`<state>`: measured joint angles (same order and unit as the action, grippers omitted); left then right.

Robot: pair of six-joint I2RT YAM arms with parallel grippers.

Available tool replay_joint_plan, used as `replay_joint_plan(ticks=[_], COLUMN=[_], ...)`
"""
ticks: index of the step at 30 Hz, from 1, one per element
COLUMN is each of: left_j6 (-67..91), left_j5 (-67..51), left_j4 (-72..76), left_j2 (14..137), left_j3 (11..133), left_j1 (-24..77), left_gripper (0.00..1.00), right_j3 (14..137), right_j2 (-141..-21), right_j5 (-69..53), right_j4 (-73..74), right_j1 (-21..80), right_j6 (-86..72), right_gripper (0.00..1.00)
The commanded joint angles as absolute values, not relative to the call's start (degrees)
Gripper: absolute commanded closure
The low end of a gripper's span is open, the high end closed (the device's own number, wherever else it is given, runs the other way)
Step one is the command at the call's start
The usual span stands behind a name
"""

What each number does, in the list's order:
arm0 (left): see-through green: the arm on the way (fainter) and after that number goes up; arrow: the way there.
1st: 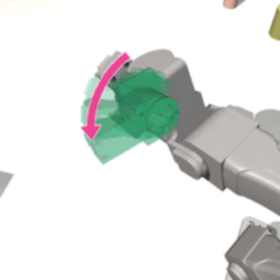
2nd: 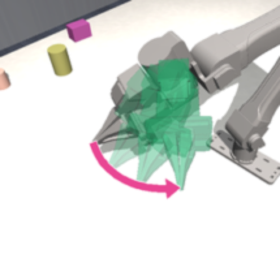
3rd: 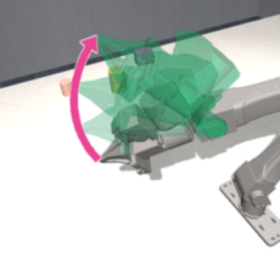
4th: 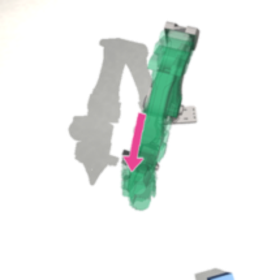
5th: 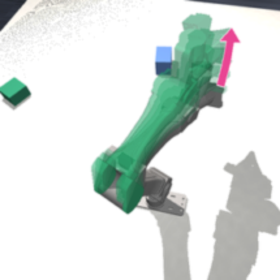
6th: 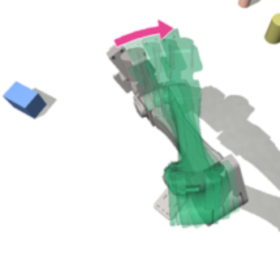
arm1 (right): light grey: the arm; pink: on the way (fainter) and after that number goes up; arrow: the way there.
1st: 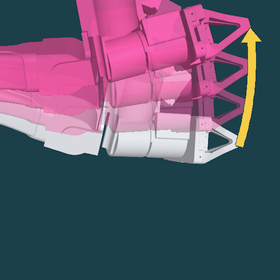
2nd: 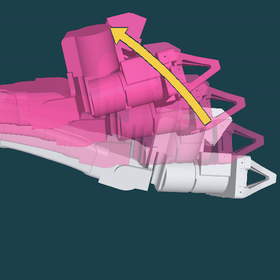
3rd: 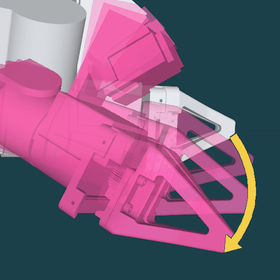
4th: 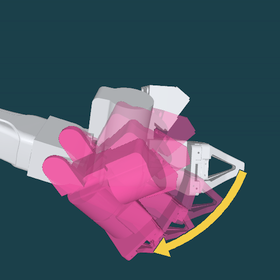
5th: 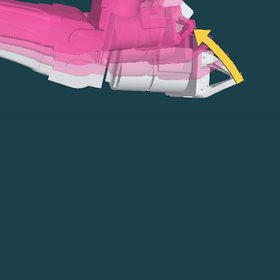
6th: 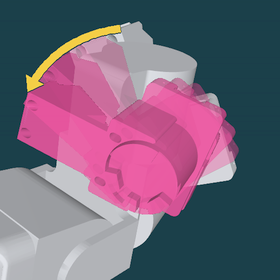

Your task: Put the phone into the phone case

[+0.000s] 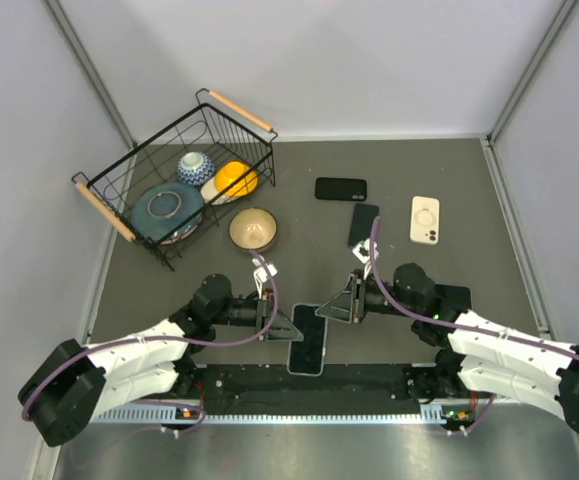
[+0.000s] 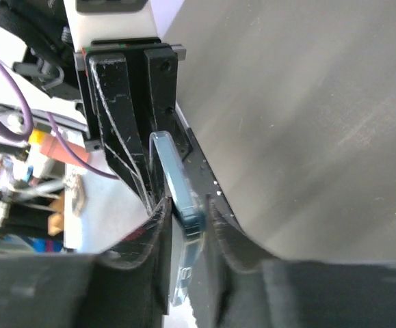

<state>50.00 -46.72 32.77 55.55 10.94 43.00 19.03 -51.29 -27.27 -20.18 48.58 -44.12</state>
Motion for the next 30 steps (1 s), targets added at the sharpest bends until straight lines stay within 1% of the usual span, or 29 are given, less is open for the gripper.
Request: replay_joint_plan(ticks=[1,2,4,5,7,8,9,10,12,14,18,19,20,22,27,29,30], left_j6=[52.7,53.5,54.3,54.8,55.2,55.4,55.4,55.5,55.5,55.5,53.9,53.3,52.4,51.9,50.9,49.4,49.0], left_j5=[-41.2,-41.5,-42.5,-43.1,-43.2,-43.2,-43.2,-43.1,-42.5,-42.3,-41.7,-41.5,-41.3,-39.9,-40.5,-39.7,-39.4], left_j4=[38.4,39.4,40.6,41.1,41.3,41.6,41.9,42.1,42.2,42.4,40.4,39.5,38.8,37.5,36.0,32.7,31.6], left_j2=[54.0,54.2,54.6,54.8,54.5,54.2,54.0,53.9,53.5,53.8,54.7,55.1,55.3,55.2,55.9,55.9,56.0], left_j3=[10.5,10.4,10.6,10.8,11.3,11.3,11.3,11.4,11.7,12.2,13.4,14.0,14.1,14.0,14.5,15.6,16.1], left_j1=[42.7,42.8,42.7,42.6,42.7,42.6,42.6,42.6,42.5,42.6,42.5,42.6,42.5,42.5,42.6,42.6,42.6], left_gripper=[1.00,1.00,1.00,0.86,0.72,0.68,0.53,0.51,0.50,0.50,0.61,0.71,0.78,1.00,1.00,1.00,0.96], right_j3=[17.5,17.4,17.9,18.1,18.5,18.7,18.7,18.8,18.8,18.9,18.2,18.0,17.8,17.8,17.8,18.5,19.0], right_j2=[-50.6,-50.5,-49.8,-49.6,-49.0,-48.4,-48.2,-48.1,-48.0,-48.1,-48.3,-48.3,-48.3,-48.5,-49.5,-50.6,-51.1], right_j5=[-31.6,-31.4,-31.2,-31.5,-32.2,-32.4,-33.0,-33.3,-34.8,-35.2,-34.6,-34.6,-34.5,-34.2,-32.4,-31.3,-30.8], right_j4=[-33.4,-32.8,-31.6,-30.8,-30.4,-30.2,-30.1,-30.0,-29.8,-28.8,-28.9,-29.4,-29.5,-29.8,-29.8,-27.7,-27.5], right_j1=[49.6,49.7,49.5,49.6,49.6,49.6,49.7,49.6,49.6,49.6,49.6,49.6,49.6,49.6,49.6,49.6,49.6], right_j6=[-50.4,-50.4,-49.9,-49.3,-49.2,-49.1,-49.2,-49.1,-48.7,-47.3,-47.5,-47.5,-47.8,-48.1,-48.1,-46.9,-46.8], right_gripper=[0.95,1.00,1.00,1.00,1.00,1.00,1.00,1.00,1.00,1.00,1.00,1.00,1.00,1.00,1.00,1.00,1.00])
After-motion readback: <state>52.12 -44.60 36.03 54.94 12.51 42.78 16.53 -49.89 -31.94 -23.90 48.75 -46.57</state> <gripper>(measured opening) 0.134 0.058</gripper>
